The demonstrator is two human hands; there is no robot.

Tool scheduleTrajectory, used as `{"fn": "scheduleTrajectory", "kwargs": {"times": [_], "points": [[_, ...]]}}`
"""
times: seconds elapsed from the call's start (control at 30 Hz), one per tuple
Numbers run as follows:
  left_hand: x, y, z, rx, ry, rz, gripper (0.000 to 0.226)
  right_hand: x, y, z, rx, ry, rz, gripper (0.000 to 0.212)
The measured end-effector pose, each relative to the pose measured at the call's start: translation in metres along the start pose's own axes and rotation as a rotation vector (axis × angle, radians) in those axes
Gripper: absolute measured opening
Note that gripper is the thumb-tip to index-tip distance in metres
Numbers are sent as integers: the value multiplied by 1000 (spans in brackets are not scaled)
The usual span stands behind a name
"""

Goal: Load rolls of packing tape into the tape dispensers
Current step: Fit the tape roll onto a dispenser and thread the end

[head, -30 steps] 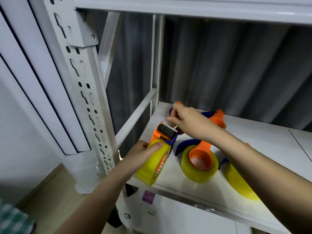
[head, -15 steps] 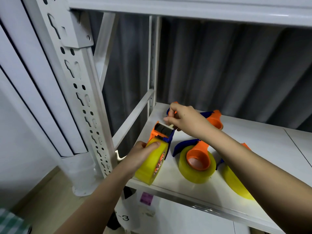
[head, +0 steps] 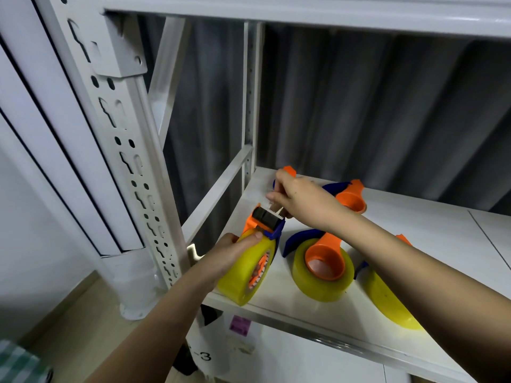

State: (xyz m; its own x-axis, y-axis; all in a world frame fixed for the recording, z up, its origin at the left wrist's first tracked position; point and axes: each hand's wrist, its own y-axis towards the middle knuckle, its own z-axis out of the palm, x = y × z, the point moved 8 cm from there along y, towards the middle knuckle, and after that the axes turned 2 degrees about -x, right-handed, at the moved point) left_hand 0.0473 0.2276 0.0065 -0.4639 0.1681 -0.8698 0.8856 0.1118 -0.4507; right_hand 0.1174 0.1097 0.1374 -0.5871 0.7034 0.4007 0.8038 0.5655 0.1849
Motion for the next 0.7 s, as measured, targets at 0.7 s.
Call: {"fn": "scheduleTrajectory", "kwargs": {"times": [0.7], "points": [[6, 2, -1, 238, -20, 12, 49, -32, 13, 9, 253, 596, 248, 21]]}}
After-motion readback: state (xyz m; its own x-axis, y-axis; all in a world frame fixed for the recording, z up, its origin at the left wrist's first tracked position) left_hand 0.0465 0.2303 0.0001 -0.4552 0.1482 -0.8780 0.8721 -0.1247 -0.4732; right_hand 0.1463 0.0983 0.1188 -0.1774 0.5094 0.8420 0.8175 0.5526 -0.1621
